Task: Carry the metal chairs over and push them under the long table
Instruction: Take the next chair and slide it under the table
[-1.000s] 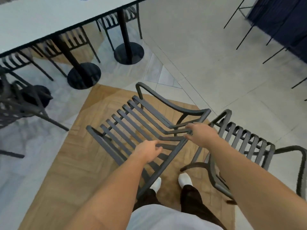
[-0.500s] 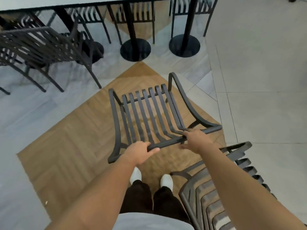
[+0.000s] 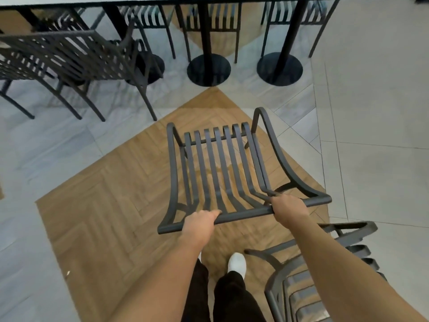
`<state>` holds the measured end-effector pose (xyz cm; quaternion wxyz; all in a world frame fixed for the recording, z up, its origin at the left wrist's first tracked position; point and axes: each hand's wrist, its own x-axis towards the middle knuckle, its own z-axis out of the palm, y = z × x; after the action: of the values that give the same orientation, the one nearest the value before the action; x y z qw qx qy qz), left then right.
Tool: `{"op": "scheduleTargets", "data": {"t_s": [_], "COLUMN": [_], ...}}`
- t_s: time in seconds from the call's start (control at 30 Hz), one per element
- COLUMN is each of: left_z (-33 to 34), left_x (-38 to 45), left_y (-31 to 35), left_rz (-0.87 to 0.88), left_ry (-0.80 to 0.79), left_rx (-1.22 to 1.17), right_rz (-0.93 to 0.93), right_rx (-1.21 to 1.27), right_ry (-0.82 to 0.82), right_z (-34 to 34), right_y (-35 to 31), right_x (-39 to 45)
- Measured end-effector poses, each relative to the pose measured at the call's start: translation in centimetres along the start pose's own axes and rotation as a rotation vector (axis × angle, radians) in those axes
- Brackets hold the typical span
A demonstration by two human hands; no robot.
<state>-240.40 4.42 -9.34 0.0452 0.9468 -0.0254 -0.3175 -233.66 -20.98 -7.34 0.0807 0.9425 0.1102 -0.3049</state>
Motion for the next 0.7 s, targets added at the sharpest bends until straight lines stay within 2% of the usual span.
{"op": "scheduleTargets", "data": {"t_s": [0.13,0.7], "left_z": [-1.0,-12.0], "left_x": [0.8,10.0], "left_y": [-2.6,-21.9], "left_rz": [0.003,0.046], "left_ry": [0.037,-0.052], "left_rx": [0.011,0.003], "right_rz": [0.018,0.002], "right_rx": [-0.032,-0.001], "right_ry": [-0.014,0.013], "right_z": [-1.1,-12.6], "right_y": [-2.3,-17.4], "right_x": [1.1,13.6]}}
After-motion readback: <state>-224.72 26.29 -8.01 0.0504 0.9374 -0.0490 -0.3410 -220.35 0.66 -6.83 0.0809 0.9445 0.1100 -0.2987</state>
